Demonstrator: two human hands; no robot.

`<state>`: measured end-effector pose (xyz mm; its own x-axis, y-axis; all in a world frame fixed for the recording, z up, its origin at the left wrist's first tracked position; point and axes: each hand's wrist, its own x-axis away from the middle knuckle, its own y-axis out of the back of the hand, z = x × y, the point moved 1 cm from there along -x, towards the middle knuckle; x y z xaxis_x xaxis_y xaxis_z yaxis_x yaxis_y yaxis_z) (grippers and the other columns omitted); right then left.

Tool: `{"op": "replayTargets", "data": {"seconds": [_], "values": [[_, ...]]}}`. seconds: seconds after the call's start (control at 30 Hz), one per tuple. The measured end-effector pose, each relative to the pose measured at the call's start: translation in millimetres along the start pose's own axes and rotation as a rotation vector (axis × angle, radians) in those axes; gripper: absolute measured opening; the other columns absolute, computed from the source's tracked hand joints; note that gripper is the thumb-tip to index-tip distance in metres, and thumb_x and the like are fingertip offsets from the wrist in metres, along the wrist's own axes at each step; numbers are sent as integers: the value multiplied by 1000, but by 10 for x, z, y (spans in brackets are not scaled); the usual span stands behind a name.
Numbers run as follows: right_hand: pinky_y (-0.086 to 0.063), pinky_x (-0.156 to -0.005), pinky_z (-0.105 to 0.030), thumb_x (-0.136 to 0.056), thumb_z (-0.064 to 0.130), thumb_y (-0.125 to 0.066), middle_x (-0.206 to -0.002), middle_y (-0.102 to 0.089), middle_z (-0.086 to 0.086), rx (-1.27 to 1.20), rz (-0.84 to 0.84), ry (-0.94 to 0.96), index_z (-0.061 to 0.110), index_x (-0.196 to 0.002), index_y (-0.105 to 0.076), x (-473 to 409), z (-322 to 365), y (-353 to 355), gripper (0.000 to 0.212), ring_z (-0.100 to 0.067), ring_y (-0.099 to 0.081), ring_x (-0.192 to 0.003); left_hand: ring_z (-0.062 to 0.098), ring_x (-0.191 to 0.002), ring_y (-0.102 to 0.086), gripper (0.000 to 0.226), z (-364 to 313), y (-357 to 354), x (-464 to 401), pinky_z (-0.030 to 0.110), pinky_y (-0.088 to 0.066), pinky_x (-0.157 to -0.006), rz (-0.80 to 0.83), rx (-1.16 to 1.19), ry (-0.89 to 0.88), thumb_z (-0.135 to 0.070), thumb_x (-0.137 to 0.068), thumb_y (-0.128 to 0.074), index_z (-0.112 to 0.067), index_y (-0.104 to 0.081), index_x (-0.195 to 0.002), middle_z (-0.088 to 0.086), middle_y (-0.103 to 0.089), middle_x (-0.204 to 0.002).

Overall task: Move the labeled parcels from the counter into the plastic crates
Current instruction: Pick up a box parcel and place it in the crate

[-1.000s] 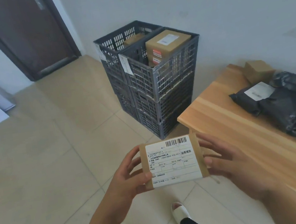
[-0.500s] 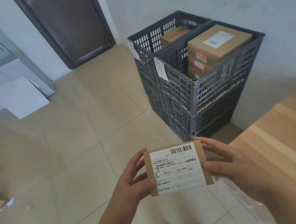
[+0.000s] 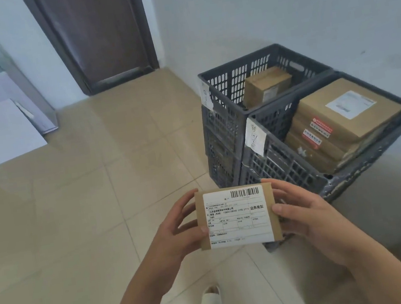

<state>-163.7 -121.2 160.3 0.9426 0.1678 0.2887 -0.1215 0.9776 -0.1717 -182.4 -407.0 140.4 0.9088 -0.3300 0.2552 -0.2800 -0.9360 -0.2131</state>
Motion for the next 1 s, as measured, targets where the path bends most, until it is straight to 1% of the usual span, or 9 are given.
{"op": "replayTargets", "data": {"seconds": [0.07,0.13,0.37,0.43,0.5,0.7,0.83,0.93,1.0], "values": [[-63,-90,-42,-83,23,-72,-133,-72,-3,-24,-45,10,30,-131,-70,-363,239,-66,49,-26,-72,-117,21,-124,-67,74,-244,191,-377,38,-60,-87,33,-1,-13,-29,-70,-82,-50,-59,-138,-11,-63,-143],[-63,-90,-40,-84,26,-70,-131,-73,-1,-10,-90,44,33,-127,-73,-705,459,-93,44,-24,-71,-117,21,-125,-66,75,-471,345,-773,36,-60,-85,74,8,-28,-29,-70,-82,-49,-58,-138,-11,-62,-144],[-63,-88,-35,-88,28,-77,-130,-73,1,4,-181,23,33,-132,-68,-1564,710,137,45,-22,-72,-116,24,-121,-68,74,-844,568,-2008,39,-61,-85,198,-30,17,-25,-68,-82,-45,-61,-136,-6,-65,-140],[-62,-88,-35,-83,30,-79,-128,-74,2,-1,-202,3,36,-127,-71,-1836,707,244,45,-22,-73,-114,26,-121,-68,76,-868,604,-2347,40,-61,-85,210,-56,48,-27,-66,-83,-46,-61,-136,-6,-65,-140],[-61,-93,-40,-84,32,-80,-126,-74,4,-3,-221,-12,41,-123,-73,-2166,700,373,40,-21,-73,-114,25,-122,-68,75,-901,631,-2712,39,-61,-86,220,-78,68,-28,-67,-83,-47,-61,-136,-8,-65,-140],[-59,-92,-42,-95,24,-68,-122,-76,4,-66,-278,-36,36,-125,-72,-3307,900,851,32,-19,-74,-111,24,-117,-71,67,-1228,574,-3906,36,-62,-82,186,-120,146,-28,-67,-82,-48,-65,-128,-4,-70,-134],[-59,-92,-43,-85,37,-71,-123,-76,1,-163,-305,-27,32,-132,-68,-3997,1176,1152,48,-23,-74,-111,26,-114,-73,69,-1579,485,-4700,35,-62,-79,164,-181,145,-30,-65,-83,-47,-65,-129,0,-72,-131],[-58,-93,-42,-78,48,-74,-128,-73,3,-247,-329,-53,39,-144,-49,-4512,1365,1343,72,-20,-71,-116,26,-114,-72,76,-1724,406,-5232,39,-63,-80,49,-163,87,-33,-61,-83,-45,-62,-132,2,-72,-129],[-60,-89,-43,-71,56,-86,-134,-68,4,-373,-333,-101,50,-145,-35,-4826,1458,1401,90,-23,-66,-121,26,-115,-72,74,-1768,361,-5527,45,-64,-83,-40,-111,54,-34,-61,-83,-47,-61,-130,3,-73,-127]]}}
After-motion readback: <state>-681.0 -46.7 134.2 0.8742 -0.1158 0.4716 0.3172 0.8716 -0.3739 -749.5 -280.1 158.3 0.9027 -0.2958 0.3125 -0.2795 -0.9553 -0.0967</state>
